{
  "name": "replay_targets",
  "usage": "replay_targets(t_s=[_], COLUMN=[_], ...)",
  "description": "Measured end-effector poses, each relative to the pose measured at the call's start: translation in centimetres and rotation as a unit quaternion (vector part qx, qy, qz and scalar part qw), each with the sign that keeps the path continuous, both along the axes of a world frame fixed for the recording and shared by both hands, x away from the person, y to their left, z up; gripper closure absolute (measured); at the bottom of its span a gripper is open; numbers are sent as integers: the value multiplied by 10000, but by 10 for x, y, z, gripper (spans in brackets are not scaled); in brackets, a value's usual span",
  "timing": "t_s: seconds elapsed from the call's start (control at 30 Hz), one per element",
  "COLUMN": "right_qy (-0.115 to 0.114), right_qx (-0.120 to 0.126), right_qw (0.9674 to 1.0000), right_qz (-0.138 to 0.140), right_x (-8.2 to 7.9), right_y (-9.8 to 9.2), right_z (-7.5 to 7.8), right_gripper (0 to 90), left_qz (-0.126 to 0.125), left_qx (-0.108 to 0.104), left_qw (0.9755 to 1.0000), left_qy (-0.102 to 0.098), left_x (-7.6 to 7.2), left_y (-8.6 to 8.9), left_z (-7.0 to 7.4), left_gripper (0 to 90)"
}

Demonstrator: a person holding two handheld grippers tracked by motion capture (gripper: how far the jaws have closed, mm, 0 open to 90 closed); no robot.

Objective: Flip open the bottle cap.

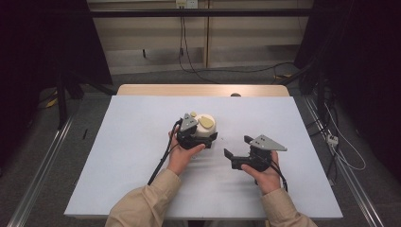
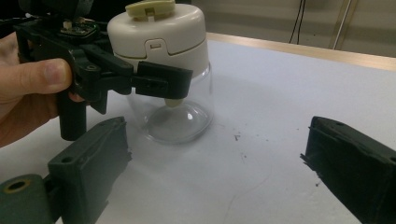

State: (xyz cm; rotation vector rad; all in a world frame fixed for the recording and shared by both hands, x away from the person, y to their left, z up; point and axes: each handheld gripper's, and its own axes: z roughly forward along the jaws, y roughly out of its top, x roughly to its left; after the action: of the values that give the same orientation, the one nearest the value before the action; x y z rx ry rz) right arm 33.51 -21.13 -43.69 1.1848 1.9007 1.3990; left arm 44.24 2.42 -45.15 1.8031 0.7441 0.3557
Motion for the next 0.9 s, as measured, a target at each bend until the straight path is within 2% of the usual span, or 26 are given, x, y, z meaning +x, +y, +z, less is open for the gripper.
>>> replay_targets(t_s=[0.43,0.6,0.9], right_qy=[26,93,65], right_qx=[33,6,-1], right_qw=[9999,9998,9998], right_qz=[137,189,186], right_x=[8,11,15], right_y=[14,19,23], right_z=[8,10,19], right_gripper=[144,211,300], left_qz=[-15,-24,-27], left_qx=[10,2,4], left_qw=[10000,10000,10000], left_qy=[-3,-5,1], left_x=[1,1,1], left_y=[0,0,0], left_z=[0,-1,-1], left_gripper=[54,54,54])
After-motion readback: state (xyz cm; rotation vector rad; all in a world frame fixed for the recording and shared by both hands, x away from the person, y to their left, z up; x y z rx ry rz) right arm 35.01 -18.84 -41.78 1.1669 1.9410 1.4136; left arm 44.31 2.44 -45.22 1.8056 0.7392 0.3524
